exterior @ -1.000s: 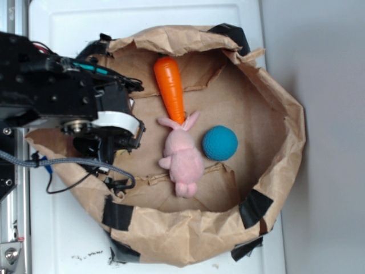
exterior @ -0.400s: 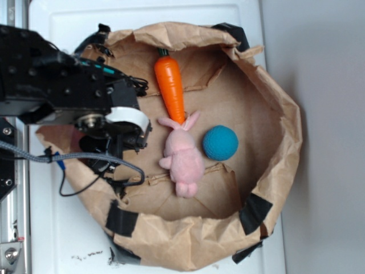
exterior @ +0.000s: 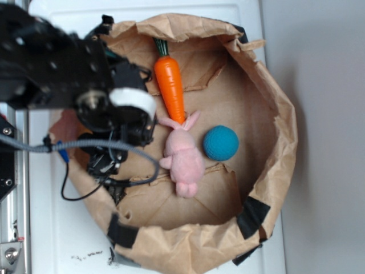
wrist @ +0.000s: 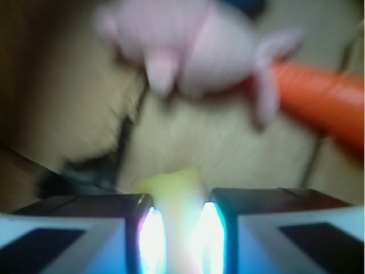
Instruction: Grab the green sponge.
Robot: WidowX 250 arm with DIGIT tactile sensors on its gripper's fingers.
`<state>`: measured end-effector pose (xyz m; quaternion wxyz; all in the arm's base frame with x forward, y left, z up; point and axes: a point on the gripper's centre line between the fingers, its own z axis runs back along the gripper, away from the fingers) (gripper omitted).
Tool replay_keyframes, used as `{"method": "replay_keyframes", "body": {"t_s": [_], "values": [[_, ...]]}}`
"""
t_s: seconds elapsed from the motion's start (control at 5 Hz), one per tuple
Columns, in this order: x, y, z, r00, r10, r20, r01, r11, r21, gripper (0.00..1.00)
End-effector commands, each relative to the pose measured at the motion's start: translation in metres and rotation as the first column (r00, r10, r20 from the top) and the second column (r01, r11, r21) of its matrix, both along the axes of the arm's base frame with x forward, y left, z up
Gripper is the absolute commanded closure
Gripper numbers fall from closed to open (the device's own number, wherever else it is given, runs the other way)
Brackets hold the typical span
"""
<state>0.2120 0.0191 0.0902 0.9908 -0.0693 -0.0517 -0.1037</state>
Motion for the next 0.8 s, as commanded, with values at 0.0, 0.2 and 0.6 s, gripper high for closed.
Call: {"method": "replay_keyframes", "body": {"t_s": [0.0,0.2,0.6], "values": [[0.0108,0.0087,0.0725,0.995,0.096,0.021,-0.094,0.994,-0.061,1.00],[0.0132,0.0084,0.0783,0.992,0.122,0.027,-0.121,0.991,-0.061,1.00],[0.0133,0.0085,0.0742,0.974,0.169,0.149,-0.166,0.986,-0.028,1.00]]}}
